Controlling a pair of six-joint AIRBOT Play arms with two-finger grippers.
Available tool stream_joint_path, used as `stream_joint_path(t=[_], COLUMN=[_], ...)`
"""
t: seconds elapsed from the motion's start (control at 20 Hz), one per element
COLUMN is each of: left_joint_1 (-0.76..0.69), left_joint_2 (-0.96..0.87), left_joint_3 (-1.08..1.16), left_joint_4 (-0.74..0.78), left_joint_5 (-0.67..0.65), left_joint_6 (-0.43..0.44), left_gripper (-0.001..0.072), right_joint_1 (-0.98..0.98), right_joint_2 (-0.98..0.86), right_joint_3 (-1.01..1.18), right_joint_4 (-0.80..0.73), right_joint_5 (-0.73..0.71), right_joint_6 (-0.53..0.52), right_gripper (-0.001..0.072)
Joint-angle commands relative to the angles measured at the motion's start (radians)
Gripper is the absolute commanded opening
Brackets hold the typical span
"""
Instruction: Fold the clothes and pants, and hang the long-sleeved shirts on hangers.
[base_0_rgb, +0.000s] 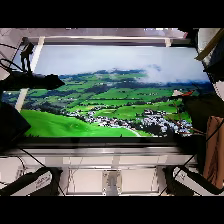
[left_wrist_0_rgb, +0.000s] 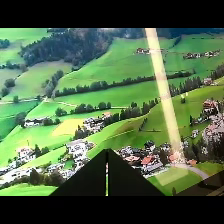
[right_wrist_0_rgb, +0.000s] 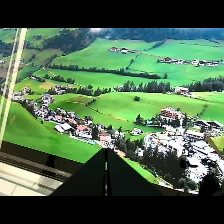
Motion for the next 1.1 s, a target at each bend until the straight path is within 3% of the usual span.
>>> stream_joint_path(t=[0.0,0.65,0.8,0.85,0.9,0.95,1.0,1.05], left_joint_1=[0.000,-0.003,0.004,0.009,0.016,0.027,0.039,0.061], left_joint_2=[0.000,-0.020,-0.052,-0.061,-0.068,-0.073,-0.075,-0.081], left_joint_3=[0.000,0.000,0.000,0.000,0.000,0.000,-0.001,0.000], left_joint_4=[0.000,0.000,0.171,0.304,0.427,0.573,0.719,0.905], left_joint_5=[0.000,0.045,0.119,0.146,0.166,0.159,0.159,0.190], left_joint_6=[0.000,0.001,0.000,-0.005,-0.014,-0.016,-0.052,-0.202], left_gripper=[0.0024,0.0023,0.0041,0.0099,0.0111,0.0247,0.0505,0.0638], right_joint_1=[0.001,0.001,0.001,0.001,0.001,0.001,0.001,0.001], right_joint_2=[0.001,-0.002,-0.002,-0.002,-0.002,-0.002,-0.002,-0.002], right_joint_3=[0.001,0.001,0.001,0.001,0.001,0.001,0.001,0.001], right_joint_4=[0.001,-0.004,-0.006,-0.006,-0.006,-0.007,-0.007,-0.009], right_joint_5=[0.000,-0.018,-0.071,-0.081,-0.085,-0.086,-0.086,-0.090], right_joint_6=[0.006,-0.002,-0.003,-0.003,-0.002,-0.003,-0.003,-0.003], right_gripper=[0.0024,0.0024,0.0024,0.0024,0.0024,0.0024,0.0024,0.0024])
